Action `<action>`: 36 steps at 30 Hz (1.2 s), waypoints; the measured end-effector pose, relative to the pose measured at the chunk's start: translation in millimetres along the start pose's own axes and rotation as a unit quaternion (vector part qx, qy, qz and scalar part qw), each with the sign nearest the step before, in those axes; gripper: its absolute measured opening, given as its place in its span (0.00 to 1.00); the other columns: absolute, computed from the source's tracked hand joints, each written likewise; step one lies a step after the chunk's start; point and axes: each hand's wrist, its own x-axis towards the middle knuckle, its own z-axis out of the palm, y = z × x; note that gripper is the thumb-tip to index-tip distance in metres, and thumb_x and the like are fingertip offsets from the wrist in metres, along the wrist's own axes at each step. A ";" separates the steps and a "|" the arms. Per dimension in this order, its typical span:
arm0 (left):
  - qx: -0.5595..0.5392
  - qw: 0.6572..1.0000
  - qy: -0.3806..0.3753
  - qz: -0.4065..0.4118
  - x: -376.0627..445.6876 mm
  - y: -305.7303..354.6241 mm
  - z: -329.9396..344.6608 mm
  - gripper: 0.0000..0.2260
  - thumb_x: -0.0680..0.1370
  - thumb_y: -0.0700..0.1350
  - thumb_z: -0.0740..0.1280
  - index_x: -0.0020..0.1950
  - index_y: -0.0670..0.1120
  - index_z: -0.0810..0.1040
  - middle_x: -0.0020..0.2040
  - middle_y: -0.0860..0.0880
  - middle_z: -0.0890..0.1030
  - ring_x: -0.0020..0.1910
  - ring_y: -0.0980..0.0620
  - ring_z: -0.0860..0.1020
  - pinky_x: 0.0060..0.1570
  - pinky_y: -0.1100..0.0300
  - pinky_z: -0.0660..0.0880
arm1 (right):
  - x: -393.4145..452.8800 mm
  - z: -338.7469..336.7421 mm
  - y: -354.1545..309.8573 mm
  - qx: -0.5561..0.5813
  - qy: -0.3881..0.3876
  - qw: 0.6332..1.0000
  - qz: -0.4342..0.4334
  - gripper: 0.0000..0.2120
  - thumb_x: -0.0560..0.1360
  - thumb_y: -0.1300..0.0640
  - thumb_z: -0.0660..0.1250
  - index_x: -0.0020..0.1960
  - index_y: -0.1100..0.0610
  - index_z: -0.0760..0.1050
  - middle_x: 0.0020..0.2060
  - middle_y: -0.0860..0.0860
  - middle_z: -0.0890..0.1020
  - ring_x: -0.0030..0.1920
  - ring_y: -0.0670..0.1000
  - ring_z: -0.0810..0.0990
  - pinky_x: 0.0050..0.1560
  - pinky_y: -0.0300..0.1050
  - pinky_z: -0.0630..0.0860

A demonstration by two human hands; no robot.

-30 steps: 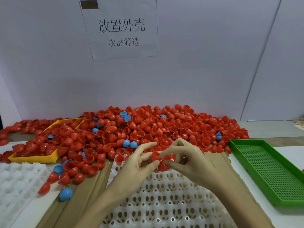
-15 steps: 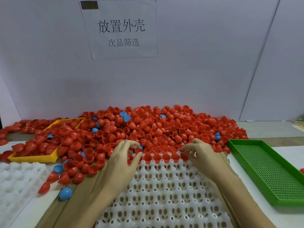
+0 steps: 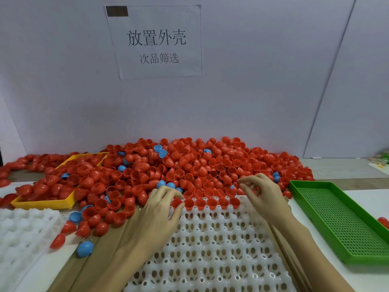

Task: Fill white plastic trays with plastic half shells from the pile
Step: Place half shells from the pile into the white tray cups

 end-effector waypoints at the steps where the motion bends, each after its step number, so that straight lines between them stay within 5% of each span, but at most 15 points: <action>1: 0.004 1.000 -0.003 0.003 -0.2 0.4 -0.8 0.09 0.83 0.53 0.64 0.62 0.57 0.77 0.59 0.64 0.72 0.64 0.67 0.67 0.50 0.76 0.67 | 2.7 -3.4 2.7 -0.005 0.017 1.000 0.002 0.07 0.80 0.60 0.72 0.57 0.53 0.85 0.49 0.48 0.80 0.46 0.42 0.78 0.48 0.28 0.74; 6: 0.030 0.999 -0.024 0.028 -3.1 7.5 -4.1 0.08 0.84 0.54 0.63 0.62 0.58 0.77 0.56 0.66 0.68 0.56 0.66 0.71 0.42 0.74 0.69 | 26.5 -14.1 13.5 -0.122 -0.026 0.992 0.026 0.09 0.82 0.60 0.68 0.61 0.56 0.83 0.53 0.51 0.81 0.49 0.47 0.79 0.53 0.39 0.75; 16: 0.053 0.996 -0.047 0.057 -4.0 9.2 -5.8 0.10 0.84 0.53 0.62 0.64 0.55 0.77 0.58 0.63 0.69 0.62 0.65 0.69 0.40 0.76 0.67 | 68.8 24.9 15.8 -0.148 -0.163 0.973 -0.075 0.17 0.82 0.62 0.70 0.69 0.51 0.81 0.66 0.49 0.81 0.67 0.52 0.79 0.70 0.45 0.74; 21: 0.034 0.997 -0.045 0.061 -4.9 10.5 -7.5 0.10 0.84 0.52 0.64 0.63 0.53 0.78 0.57 0.63 0.70 0.59 0.65 0.69 0.44 0.79 0.68 | 66.2 38.9 25.3 -0.116 -0.114 0.984 -0.079 0.14 0.78 0.60 0.75 0.62 0.51 0.84 0.56 0.47 0.83 0.58 0.50 0.78 0.63 0.52 0.77; 28: 0.010 0.998 -0.027 0.064 -5.5 14.0 -9.9 0.08 0.84 0.48 0.65 0.61 0.51 0.80 0.54 0.62 0.72 0.52 0.64 0.71 0.47 0.77 0.68 | 41.8 29.5 11.5 0.014 -0.014 0.999 -0.041 0.10 0.79 0.59 0.74 0.60 0.53 0.82 0.50 0.46 0.82 0.48 0.40 0.80 0.51 0.33 0.78; 32: -0.011 0.997 -0.022 0.074 -6.3 17.1 -9.9 0.07 0.83 0.47 0.66 0.59 0.52 0.81 0.54 0.61 0.77 0.54 0.63 0.75 0.53 0.76 0.69 | 13.2 20.6 -5.1 0.098 -0.024 0.995 -0.006 0.08 0.79 0.53 0.73 0.58 0.52 0.84 0.47 0.43 0.86 0.48 0.42 0.84 0.52 0.37 0.81; 36: -0.192 0.980 -0.027 0.038 -6.7 25.1 -6.3 0.10 0.81 0.45 0.70 0.60 0.58 0.83 0.51 0.60 0.84 0.53 0.59 0.82 0.53 0.69 0.76 | -6.1 14.6 -23.9 0.220 -0.068 0.973 0.020 0.07 0.80 0.51 0.71 0.54 0.50 0.86 0.43 0.44 0.88 0.44 0.45 0.86 0.47 0.39 0.81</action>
